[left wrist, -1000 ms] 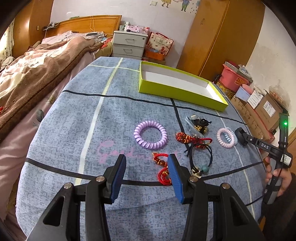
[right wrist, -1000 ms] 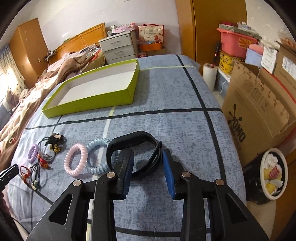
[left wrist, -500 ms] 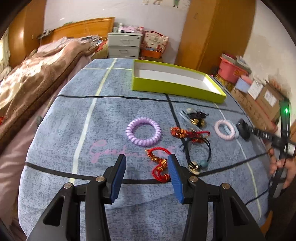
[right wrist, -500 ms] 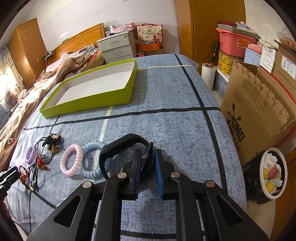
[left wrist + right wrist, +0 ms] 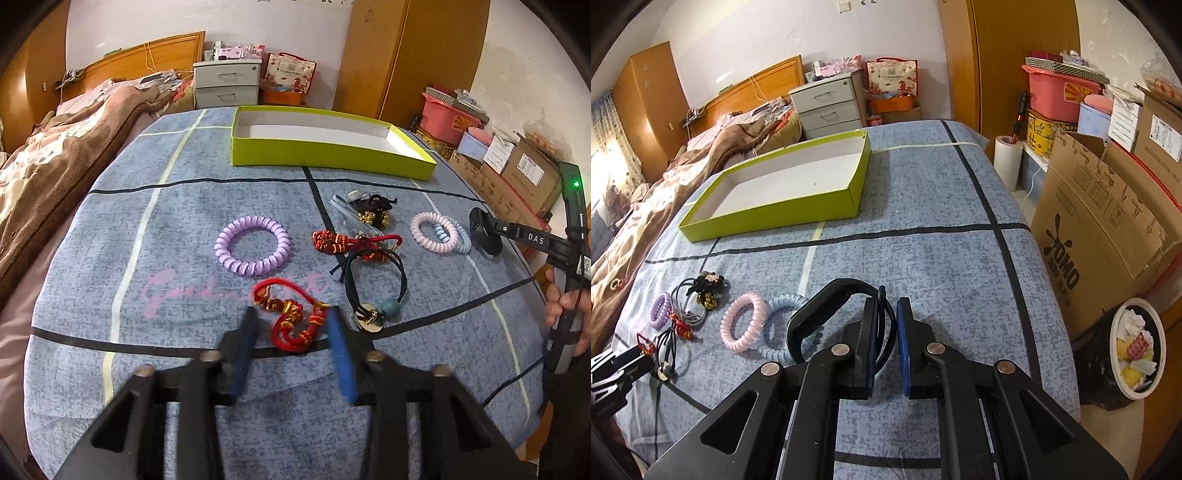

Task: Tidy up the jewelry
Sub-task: 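Grasp the black band with the right tool while the left tool grasps the red knotted charm, then drop the black band in the yellow-green tray from the right tool while the left drops the red charm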

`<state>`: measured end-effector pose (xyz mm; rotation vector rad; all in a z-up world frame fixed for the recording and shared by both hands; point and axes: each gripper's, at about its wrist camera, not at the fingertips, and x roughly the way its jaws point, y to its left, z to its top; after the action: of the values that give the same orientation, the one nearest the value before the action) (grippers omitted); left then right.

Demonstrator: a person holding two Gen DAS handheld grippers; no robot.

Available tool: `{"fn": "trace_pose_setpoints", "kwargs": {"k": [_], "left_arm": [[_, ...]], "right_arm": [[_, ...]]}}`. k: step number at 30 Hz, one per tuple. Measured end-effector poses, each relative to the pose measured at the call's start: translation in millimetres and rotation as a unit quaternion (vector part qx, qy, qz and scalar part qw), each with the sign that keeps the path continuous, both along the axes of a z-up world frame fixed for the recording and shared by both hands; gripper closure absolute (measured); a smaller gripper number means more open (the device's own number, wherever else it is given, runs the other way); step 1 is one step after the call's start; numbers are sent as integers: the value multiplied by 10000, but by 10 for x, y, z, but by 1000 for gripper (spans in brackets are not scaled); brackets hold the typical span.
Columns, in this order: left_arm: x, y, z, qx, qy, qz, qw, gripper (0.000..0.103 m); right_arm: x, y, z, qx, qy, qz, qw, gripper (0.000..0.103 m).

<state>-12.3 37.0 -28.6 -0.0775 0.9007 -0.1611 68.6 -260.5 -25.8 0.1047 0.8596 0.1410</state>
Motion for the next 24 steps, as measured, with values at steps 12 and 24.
{"fn": "trace_pose_setpoints", "kwargs": {"k": [12,24], "left_arm": [[-34,35,64,-139,-223,-120,9996,86],[-12,196,267,-296,-480,55,9984,86]], "right_arm": [[-64,-28,49,95,-93,-37,9999,92],[-138,-74,180,234,-248,-53,9994,92]]}}
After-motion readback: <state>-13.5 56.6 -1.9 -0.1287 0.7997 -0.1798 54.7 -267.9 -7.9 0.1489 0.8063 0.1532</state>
